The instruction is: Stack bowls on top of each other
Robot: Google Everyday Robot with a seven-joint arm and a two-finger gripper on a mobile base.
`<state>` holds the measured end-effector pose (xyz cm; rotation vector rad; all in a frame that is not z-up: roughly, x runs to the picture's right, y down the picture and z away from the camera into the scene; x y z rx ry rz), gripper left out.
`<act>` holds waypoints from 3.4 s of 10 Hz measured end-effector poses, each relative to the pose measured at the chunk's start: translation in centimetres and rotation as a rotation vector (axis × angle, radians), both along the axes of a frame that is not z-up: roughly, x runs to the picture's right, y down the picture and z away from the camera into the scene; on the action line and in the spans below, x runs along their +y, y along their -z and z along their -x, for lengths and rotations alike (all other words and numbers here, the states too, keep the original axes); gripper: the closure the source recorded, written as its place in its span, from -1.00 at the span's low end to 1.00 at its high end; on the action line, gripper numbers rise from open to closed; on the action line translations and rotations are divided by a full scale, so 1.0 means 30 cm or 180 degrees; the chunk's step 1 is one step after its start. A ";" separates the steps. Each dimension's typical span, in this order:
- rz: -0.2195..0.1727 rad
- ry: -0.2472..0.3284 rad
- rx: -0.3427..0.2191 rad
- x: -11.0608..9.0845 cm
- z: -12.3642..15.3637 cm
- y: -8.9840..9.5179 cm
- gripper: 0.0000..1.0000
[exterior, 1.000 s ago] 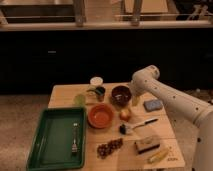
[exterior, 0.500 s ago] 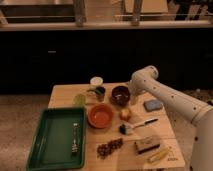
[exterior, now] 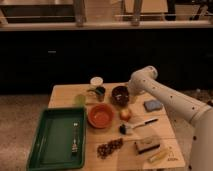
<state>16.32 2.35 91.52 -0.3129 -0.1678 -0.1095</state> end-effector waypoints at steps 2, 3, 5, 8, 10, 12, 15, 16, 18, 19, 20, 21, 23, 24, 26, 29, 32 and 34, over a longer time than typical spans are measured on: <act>-0.0022 0.0021 -0.0021 -0.005 0.002 -0.009 -0.57; -0.0035 0.0039 -0.0027 -0.012 0.010 -0.004 -0.45; -0.0053 0.0039 -0.0032 -0.026 0.009 0.011 -0.23; -0.0077 0.0049 -0.0067 -0.018 0.022 0.000 -0.17; -0.0120 0.0143 -0.0087 -0.044 0.028 0.022 0.09; -0.0136 0.0167 -0.0110 -0.080 0.030 0.066 0.15; -0.0167 0.0215 -0.0173 -0.048 0.048 0.044 0.01; -0.0185 0.0250 -0.0197 -0.039 0.055 0.042 0.09; -0.0236 0.0337 -0.0252 -0.055 0.072 0.078 0.45; -0.0242 0.0343 -0.0252 -0.069 0.075 0.098 0.49; -0.0236 0.0356 -0.0261 -0.079 0.075 0.110 0.46; -0.0226 0.0403 -0.0291 -0.078 0.078 0.115 0.29; -0.0155 0.0538 -0.0405 -0.070 0.097 0.118 -0.14; -0.0097 0.0630 -0.0468 -0.066 0.102 0.120 -0.32; 0.0049 0.0896 -0.0632 -0.060 0.102 0.125 -0.59; 0.0178 0.1248 -0.0833 -0.053 0.093 0.119 -0.60; 0.0155 0.1396 -0.0934 -0.030 0.056 0.096 -0.60; 0.0119 0.1460 -0.0987 0.002 0.031 0.068 -0.60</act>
